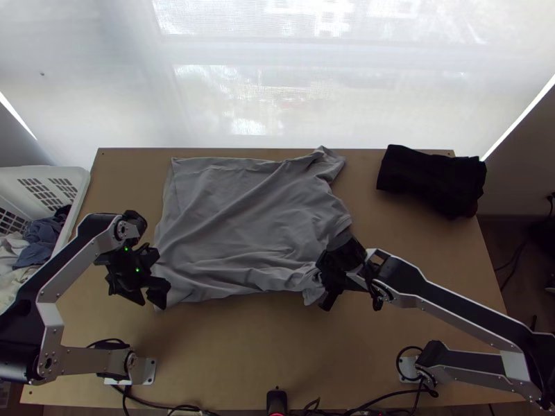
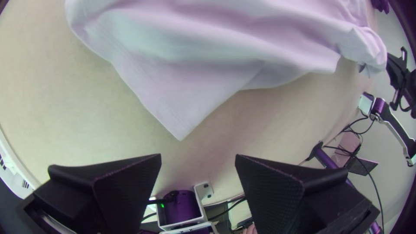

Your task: Fold the t-shirt

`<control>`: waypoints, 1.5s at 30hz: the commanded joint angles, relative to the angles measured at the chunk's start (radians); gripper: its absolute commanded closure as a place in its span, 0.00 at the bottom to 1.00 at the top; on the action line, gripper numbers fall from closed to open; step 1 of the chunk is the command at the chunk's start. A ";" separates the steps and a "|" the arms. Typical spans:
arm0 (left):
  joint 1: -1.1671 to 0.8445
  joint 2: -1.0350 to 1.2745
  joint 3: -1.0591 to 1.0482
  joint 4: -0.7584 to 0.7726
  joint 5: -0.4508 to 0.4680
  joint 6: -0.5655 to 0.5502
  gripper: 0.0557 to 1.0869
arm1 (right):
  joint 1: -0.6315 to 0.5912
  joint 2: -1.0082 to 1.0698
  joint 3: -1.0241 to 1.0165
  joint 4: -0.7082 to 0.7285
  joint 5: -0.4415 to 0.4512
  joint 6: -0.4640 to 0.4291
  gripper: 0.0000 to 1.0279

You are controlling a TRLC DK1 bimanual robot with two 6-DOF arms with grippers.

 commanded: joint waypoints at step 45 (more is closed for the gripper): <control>0.273 -0.172 0.090 -0.104 -0.037 0.273 0.97 | -0.105 -0.442 0.082 -0.606 -0.078 -0.019 0.97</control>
